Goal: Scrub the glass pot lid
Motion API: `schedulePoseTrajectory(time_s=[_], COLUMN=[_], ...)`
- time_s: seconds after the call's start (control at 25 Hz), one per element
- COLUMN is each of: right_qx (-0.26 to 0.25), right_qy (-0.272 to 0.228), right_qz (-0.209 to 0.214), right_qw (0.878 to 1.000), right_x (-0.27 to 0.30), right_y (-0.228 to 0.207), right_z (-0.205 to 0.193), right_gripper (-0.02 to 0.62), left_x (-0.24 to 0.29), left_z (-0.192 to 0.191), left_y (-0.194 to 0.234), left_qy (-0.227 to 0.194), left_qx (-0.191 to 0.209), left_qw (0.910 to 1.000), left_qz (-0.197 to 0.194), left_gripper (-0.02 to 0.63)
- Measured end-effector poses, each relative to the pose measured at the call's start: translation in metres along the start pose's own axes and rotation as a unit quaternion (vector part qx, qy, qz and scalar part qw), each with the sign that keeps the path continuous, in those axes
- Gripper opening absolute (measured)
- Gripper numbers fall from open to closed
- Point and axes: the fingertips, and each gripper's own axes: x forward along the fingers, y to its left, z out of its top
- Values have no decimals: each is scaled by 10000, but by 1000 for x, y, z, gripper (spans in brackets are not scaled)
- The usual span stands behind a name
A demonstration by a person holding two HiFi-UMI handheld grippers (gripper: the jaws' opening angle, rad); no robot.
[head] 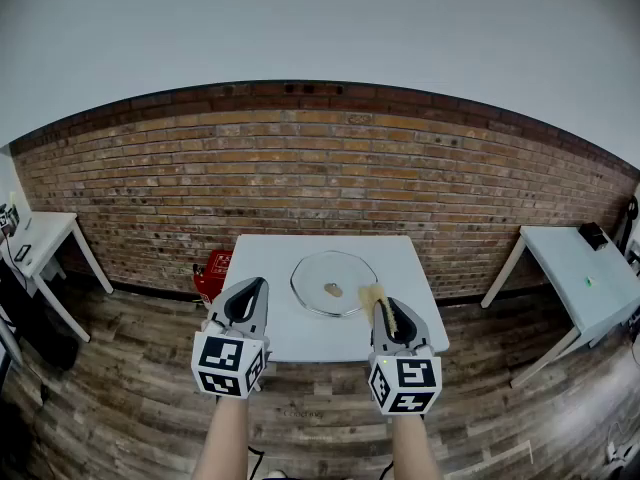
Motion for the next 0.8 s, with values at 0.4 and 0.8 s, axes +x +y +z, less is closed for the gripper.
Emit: schedulePoseTrajectory(time_s=[0.4,0.8], right_qx=[-4,39], right_qy=[24,-34], right_qz=[6,67], right_qw=[10000,10000], right_x=[-1,-8], right_y=[-3,-9], right_z=[-4,-7], right_gripper=[58,58], left_x=[1,2], left_z=[-5,-9], left_y=[-5,-16], left_qy=[28,86], left_qx=[-23,-43], left_qw=[10000,9999], left_qz=[15,-29], left_gripper=[11,11])
